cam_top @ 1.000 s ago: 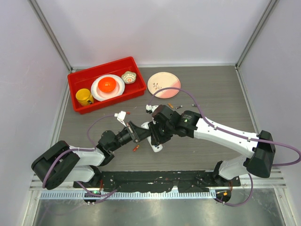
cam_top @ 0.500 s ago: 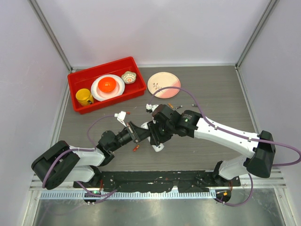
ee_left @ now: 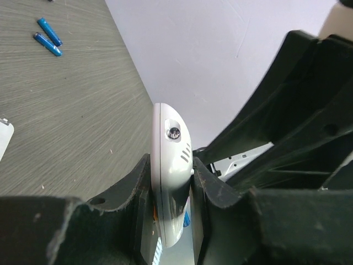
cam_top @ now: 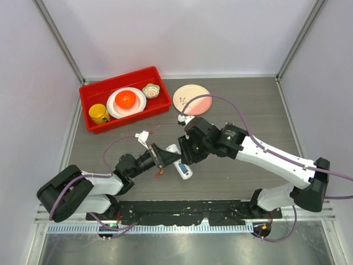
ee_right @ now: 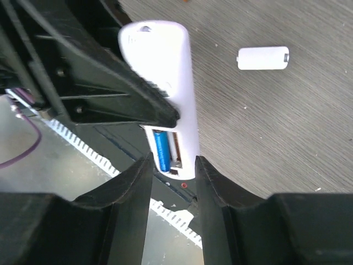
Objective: Load the batteries into the remote control
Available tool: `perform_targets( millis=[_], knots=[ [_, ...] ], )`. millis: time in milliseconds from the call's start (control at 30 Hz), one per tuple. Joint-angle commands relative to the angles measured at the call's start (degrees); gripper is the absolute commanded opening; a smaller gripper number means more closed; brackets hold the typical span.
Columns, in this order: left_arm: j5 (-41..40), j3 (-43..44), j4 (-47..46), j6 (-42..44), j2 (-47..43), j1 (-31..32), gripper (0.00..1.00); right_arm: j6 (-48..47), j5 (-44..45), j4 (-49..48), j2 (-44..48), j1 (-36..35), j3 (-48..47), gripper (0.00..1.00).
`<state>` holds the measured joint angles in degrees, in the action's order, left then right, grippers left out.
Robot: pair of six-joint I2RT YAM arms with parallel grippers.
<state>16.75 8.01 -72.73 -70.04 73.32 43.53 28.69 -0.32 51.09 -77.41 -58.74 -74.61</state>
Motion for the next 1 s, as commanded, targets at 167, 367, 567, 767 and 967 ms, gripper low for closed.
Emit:
perform_targets(
  millis=[167, 367, 567, 767, 967],
  knots=[
    [0.5, 0.4, -15.9, 0.1, -0.9, 0.2, 0.00, -0.7, 5.3, -7.4, 10.2, 0.0, 0.2, 0.45],
    [3.5, 2.5, -15.9, -2.6, -1.6, 0.2, 0.00, -2.8, 3.1, -30.0, 25.8, 1.3, 22.8, 0.68],
    [7.4, 5.9, -15.9, -5.5, -2.0, 0.2, 0.00, 0.4, -8.7, -41.7, 30.4, 2.1, 31.7, 0.73],
    [8.8, 7.6, -15.9, -7.2, -1.4, 0.2, 0.00, 3.1, -15.2, -49.5, 33.4, 4.2, 38.7, 0.74],
    [8.5, 7.5, -15.9, -7.6, -1.3, 0.2, 0.00, 4.8, -18.1, -52.5, 35.0, 5.9, 41.4, 0.73]
  ],
)
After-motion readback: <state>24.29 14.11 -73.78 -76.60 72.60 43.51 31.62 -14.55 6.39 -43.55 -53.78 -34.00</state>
